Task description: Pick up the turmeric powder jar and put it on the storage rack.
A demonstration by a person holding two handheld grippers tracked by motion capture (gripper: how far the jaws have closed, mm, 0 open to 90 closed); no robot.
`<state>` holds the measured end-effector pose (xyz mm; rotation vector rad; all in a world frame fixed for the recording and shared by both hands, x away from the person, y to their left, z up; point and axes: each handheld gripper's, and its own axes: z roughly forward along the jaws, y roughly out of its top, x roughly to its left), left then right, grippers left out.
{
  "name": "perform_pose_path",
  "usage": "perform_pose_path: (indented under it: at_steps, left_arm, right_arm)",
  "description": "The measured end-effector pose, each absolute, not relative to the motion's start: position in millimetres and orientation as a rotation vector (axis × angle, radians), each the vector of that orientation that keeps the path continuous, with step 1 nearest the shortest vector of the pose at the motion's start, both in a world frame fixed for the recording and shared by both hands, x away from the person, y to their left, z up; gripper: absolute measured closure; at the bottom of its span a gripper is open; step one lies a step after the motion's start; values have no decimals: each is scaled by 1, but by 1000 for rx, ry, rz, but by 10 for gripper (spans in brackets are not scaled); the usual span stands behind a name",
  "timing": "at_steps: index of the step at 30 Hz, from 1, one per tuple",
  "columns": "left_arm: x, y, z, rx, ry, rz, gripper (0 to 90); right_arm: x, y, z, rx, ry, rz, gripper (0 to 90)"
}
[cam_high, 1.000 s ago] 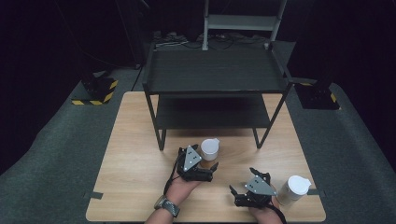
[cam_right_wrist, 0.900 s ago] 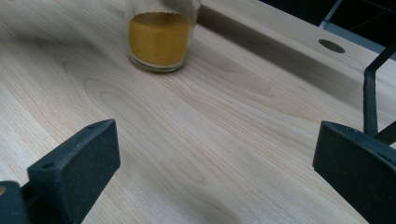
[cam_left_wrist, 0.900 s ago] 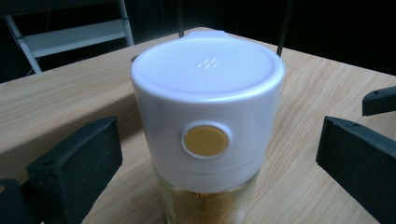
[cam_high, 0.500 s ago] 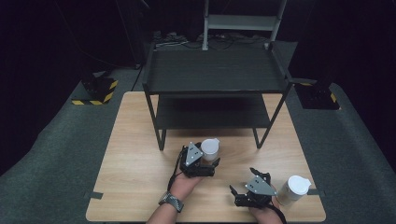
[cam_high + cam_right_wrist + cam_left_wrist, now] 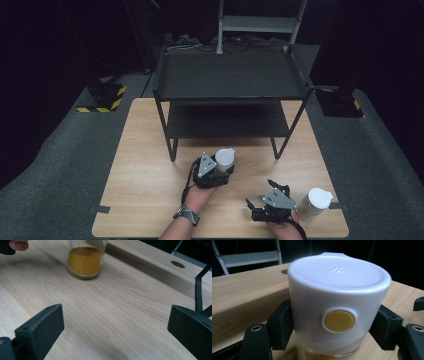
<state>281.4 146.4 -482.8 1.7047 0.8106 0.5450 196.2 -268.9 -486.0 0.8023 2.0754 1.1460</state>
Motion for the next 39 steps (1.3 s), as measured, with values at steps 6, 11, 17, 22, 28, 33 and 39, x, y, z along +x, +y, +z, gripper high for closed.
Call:
perform_pose_path:
  at_steps: [6, 11, 17, 22, 28, 33, 39]
  left_arm:
    - [280, 147, -481, 1701, 829, 543, 300]
    - [277, 150, -477, 1698, 824, 553, 304]
    - [269, 159, -468, 1680, 808, 561, 305]
    - [259, 165, -462, 1667, 800, 584, 305]
    - [251, 171, -456, 1671, 783, 613, 306]
    - [244, 176, -450, 1669, 772, 633, 306]
    - [236, 181, -442, 1660, 767, 648, 306]
  right_arm:
    - [196, -269, -486, 802, 2077, 1147, 0]
    - [197, -269, -486, 799, 2080, 1146, 0]
    - [197, -269, -486, 795, 2080, 1145, 0]
    - [197, -268, -485, 792, 2085, 1137, 0]
    - [196, -268, -486, 791, 2081, 1138, 0]
    - [196, -267, -486, 790, 2082, 1134, 0]
    - [196, -267, -486, 787, 2082, 1134, 0]
